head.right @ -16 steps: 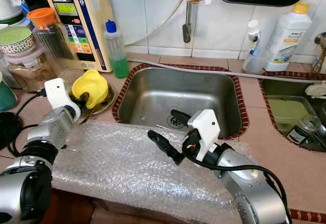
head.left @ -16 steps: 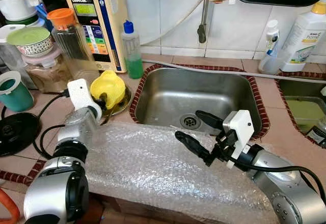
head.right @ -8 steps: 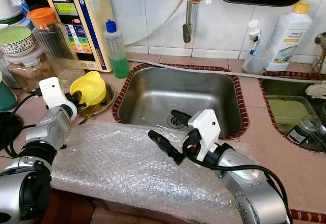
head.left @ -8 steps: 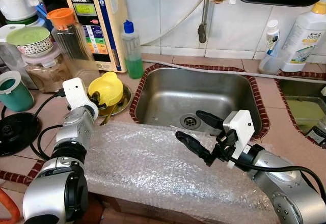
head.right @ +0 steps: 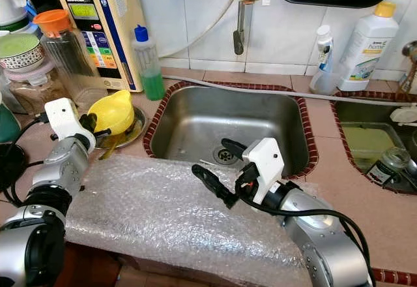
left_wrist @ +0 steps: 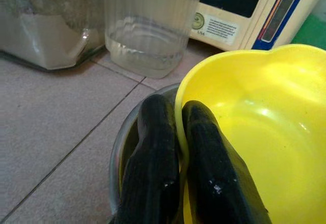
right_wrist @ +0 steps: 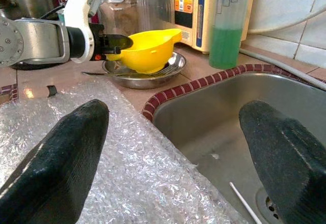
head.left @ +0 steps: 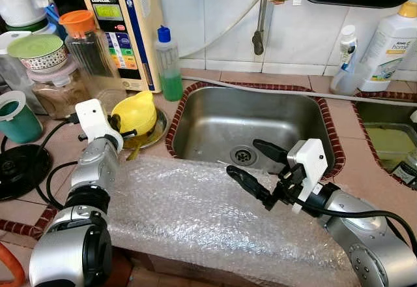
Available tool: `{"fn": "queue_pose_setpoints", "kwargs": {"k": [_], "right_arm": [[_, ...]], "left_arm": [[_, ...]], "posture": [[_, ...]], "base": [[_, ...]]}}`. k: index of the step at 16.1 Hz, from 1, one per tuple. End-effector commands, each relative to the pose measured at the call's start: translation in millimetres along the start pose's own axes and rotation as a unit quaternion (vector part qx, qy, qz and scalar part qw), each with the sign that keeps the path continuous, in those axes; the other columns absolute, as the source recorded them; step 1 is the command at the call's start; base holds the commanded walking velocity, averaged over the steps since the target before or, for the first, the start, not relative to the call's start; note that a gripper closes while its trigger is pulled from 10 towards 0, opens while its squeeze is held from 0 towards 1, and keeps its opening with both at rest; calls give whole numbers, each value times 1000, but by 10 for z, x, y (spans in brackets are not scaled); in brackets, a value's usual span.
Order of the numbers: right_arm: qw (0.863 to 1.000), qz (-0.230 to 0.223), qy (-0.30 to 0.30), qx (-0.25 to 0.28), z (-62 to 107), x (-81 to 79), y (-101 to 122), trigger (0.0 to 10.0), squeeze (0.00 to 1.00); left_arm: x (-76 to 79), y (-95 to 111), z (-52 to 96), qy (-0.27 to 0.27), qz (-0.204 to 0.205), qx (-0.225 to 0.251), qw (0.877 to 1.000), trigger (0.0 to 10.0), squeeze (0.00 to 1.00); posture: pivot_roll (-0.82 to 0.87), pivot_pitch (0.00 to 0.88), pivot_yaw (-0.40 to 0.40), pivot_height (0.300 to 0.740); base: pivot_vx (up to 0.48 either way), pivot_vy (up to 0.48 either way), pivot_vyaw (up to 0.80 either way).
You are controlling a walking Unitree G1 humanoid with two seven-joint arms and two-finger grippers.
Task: Kitchen organization
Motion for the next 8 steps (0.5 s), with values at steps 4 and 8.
{"fn": "queue_pose_setpoints", "kwargs": {"k": [4, 8], "right_arm": [[1000, 13, -22, 3, 1, 103, 27, 10000, 0], [991, -11, -121, 51, -82, 452, 170, 10000, 0]], "left_arm": [[60, 267, 24, -11, 10, 79, 997, 0, 0], [472, 591, 230, -78, -86, 213, 970, 0, 0]], "posture": [[-64, 0, 83, 740], [-55, 0, 76, 740]], "base": [[0, 0, 0], [0, 0, 0]]}}
Point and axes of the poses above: a point about 5 cm out from each wrist's last joint towards the gripper, its own z axis pointing back from the gripper into the wrist, its own y axis along the axis of the wrist's last joint, x = y × z, the point moved 5 cm from there along -z, pointing out of the wrist towards the gripper
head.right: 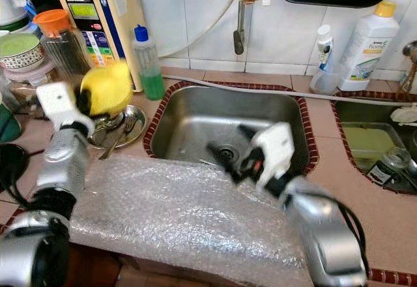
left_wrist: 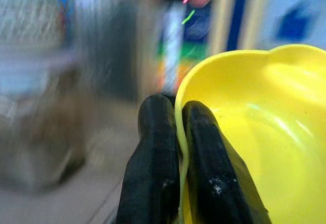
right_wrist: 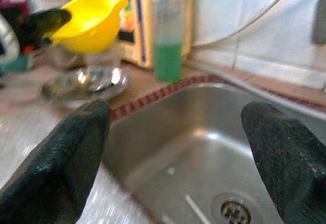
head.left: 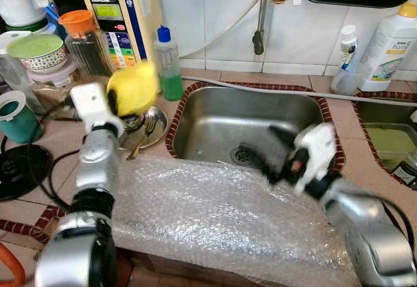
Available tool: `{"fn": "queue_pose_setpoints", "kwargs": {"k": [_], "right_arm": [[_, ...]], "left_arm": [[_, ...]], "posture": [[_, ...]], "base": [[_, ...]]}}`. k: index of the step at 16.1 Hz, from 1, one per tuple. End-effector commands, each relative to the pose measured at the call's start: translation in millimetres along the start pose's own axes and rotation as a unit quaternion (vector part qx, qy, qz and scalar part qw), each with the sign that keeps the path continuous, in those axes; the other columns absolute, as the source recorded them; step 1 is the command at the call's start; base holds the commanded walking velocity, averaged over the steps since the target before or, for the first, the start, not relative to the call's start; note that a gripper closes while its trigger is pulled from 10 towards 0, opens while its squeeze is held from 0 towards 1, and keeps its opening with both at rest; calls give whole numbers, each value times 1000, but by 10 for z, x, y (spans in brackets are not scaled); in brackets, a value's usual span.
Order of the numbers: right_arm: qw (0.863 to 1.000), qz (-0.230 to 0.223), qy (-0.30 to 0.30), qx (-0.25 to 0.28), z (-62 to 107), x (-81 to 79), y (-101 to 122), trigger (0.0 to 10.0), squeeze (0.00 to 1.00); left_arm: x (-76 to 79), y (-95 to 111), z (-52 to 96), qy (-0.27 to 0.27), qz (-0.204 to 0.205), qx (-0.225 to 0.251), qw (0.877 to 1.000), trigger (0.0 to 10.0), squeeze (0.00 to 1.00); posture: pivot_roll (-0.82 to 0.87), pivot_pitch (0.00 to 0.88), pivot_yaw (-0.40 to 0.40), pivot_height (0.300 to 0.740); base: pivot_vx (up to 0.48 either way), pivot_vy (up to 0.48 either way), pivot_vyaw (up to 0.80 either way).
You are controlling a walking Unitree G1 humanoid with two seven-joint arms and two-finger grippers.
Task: Kitchen organization
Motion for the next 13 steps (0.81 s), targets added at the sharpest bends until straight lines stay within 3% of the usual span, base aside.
{"fn": "queue_pose_setpoints", "kwargs": {"k": [1, 3, 5, 7, 10, 13], "right_arm": [[1000, -14, -21, 16, -25, 64, 58, 10000, 0], [996, -58, -51, 46, -114, 121, 142, 10000, 0], [990, -105, -57, 75, -253, 106, 235, 10000, 0], [988, -121, -56, 83, -303, 92, 261, 10000, 0], [982, -155, -83, 72, -469, 123, 190, 10000, 0], [977, -180, -98, 63, -536, 143, 122, 10000, 0]], "left_arm": [[138, 78, 34, -28, -23, 29, 999, 0, 0], [372, 168, 108, -71, -42, 68, 994, 0, 0], [722, 198, 247, -137, -52, 97, 985, 0, 0], [844, 194, 297, -157, -48, 101, 981, 0, 0], [1191, 226, 456, -215, -39, 119, 969, 0, 0], [1322, 206, 529, -240, -40, 117, 963, 0, 0]], "posture": [[-55, 0, 76, 740], [-50, 0, 72, 740], [-48, 0, 73, 740], [-50, 0, 72, 740], [-53, 0, 77, 740], [-50, 0, 81, 740]], "base": [[0, 0, 0], [0, 0, 0], [0, 0, 0], [0, 0, 0], [0, 0, 0], [0, 0, 0]]}}
Point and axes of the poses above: a point about 5 cm out from each wrist's last joint towards the gripper, its own z axis pointing back from the gripper into the wrist, its own y axis along the axis of the wrist's last joint, x = y × z, the point moved 5 cm from there along -z, pointing out of the wrist towards the gripper
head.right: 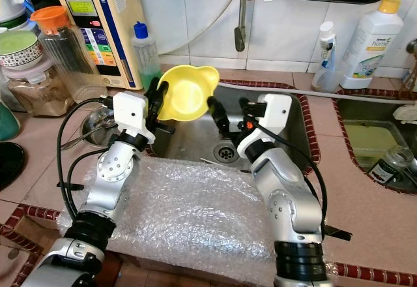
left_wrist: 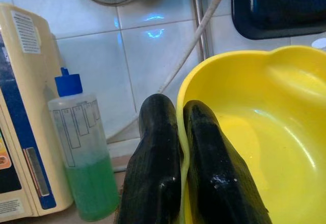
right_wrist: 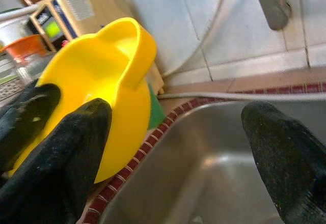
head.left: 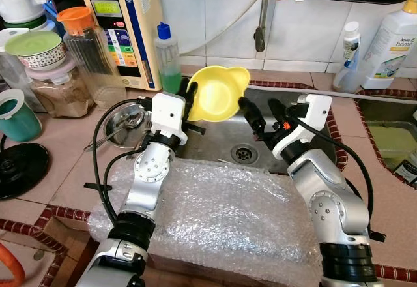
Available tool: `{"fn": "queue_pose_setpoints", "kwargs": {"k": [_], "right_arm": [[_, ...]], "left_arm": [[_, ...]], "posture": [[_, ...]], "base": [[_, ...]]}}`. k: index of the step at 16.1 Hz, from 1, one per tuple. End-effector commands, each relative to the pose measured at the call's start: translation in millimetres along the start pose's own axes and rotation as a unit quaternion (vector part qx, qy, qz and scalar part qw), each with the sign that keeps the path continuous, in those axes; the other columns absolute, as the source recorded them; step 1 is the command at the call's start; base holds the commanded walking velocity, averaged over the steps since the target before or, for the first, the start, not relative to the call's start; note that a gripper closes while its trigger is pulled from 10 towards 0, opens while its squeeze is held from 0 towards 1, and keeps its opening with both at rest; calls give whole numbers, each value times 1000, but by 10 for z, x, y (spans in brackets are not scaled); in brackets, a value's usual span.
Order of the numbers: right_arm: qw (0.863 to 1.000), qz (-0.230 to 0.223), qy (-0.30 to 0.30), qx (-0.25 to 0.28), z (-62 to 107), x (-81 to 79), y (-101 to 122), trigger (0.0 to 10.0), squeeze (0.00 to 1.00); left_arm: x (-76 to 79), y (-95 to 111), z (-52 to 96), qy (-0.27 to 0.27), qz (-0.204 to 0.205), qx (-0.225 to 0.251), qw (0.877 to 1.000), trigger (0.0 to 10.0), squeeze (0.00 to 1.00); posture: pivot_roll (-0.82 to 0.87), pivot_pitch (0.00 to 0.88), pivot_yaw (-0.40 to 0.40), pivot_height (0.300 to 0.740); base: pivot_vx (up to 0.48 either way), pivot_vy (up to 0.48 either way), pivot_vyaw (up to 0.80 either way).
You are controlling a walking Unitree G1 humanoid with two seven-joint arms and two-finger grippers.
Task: Kitchen organization
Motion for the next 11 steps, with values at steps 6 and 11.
{"fn": "queue_pose_setpoints", "kwargs": {"k": [6, 11], "right_arm": [[999, -14, -29, -30, -122, 89, -106, 0, 0], [998, -41, 5, -37, -190, -61, -105, 0, 0]], "left_arm": [[107, 50, 30, -25, -8, 9, 1000, 0, 0], [105, 5, 30, -25, -10, -3, 1000, 0, 0]], "posture": [[-50, 0, 85, 740], [-44, 0, 90, 740]], "base": [[0, 0, 0], [0, 0, 0]]}}
Point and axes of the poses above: a point about 5 cm out from each wrist's last joint towards the gripper, its own z axis pointing back from the gripper into the wrist, its own y axis along the axis of the wrist's last joint, x = y × z, the point moved 5 cm from there along -z, pointing out of the wrist towards the gripper
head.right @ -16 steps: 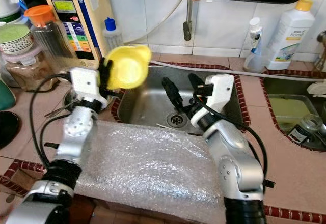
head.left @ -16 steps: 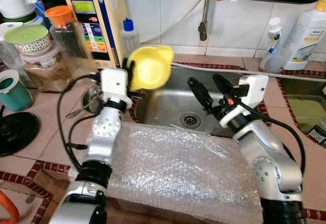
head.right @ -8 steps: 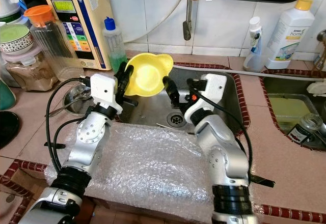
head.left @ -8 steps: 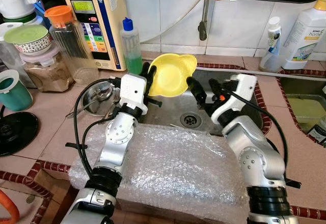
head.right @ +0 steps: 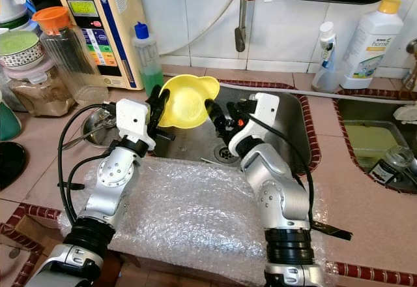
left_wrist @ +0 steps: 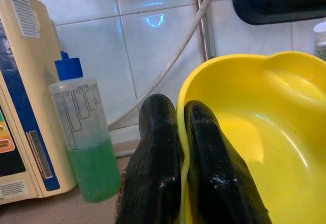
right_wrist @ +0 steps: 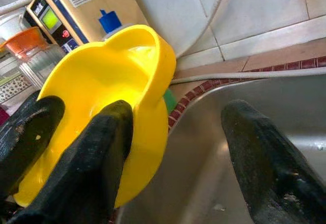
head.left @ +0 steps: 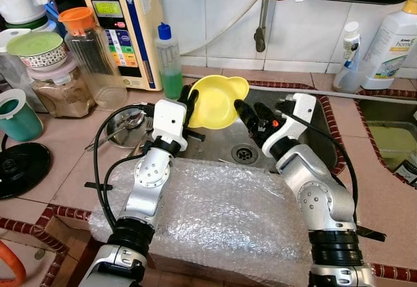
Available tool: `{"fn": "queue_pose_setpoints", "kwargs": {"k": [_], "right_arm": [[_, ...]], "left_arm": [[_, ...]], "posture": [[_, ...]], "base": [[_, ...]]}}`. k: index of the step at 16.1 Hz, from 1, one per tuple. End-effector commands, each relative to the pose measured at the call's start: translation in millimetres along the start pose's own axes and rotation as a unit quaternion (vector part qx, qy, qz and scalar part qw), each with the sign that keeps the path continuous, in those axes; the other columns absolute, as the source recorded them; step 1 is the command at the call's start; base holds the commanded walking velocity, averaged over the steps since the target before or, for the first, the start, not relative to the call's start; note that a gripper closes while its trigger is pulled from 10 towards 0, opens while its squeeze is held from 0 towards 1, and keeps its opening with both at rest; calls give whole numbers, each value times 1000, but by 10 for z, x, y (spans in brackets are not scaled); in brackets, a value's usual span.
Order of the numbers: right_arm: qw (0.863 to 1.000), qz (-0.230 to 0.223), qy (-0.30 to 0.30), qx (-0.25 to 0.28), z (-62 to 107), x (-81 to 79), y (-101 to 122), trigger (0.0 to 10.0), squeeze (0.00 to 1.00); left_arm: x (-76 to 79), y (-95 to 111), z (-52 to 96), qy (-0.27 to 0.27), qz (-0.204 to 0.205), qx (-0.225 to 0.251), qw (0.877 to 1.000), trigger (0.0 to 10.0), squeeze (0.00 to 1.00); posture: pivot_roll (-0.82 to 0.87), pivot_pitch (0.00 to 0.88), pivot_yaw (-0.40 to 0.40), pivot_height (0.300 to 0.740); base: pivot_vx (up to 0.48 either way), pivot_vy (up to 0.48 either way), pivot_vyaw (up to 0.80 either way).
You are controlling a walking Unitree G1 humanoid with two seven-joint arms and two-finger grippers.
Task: Kitchen organization
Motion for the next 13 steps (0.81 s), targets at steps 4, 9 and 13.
{"fn": "queue_pose_setpoints", "kwargs": {"k": [4, 9, 13], "right_arm": [[999, -9, 28, -39, -50, -148, -137, 8000, 0], [995, 3, 41, -96, -72, -229, -340, 0, 0], [995, -3, -16, -101, -104, -33, -335, 0, 0]], "left_arm": [[78, 110, -42, -20, -10, 19, 1000, 0, 0], [114, 121, -48, -25, -8, 21, 999, 0, 0], [105, 134, -55, -24, -9, 24, 999, 0, 0]], "posture": [[-43, 0, 93, 740], [-45, 0, 96, 740], [-44, 0, 94, 740]], "base": [[0, 0, 0], [0, 0, 0], [0, 0, 0]]}}
Point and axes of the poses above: a point about 5 cm out from each wrist's last joint towards the gripper, its own z axis pointing back from the gripper into the wrist, its own y axis along the axis of the wrist's last joint, x = y × z, the point moved 5 cm from there along -z, pointing out of the wrist towards the gripper
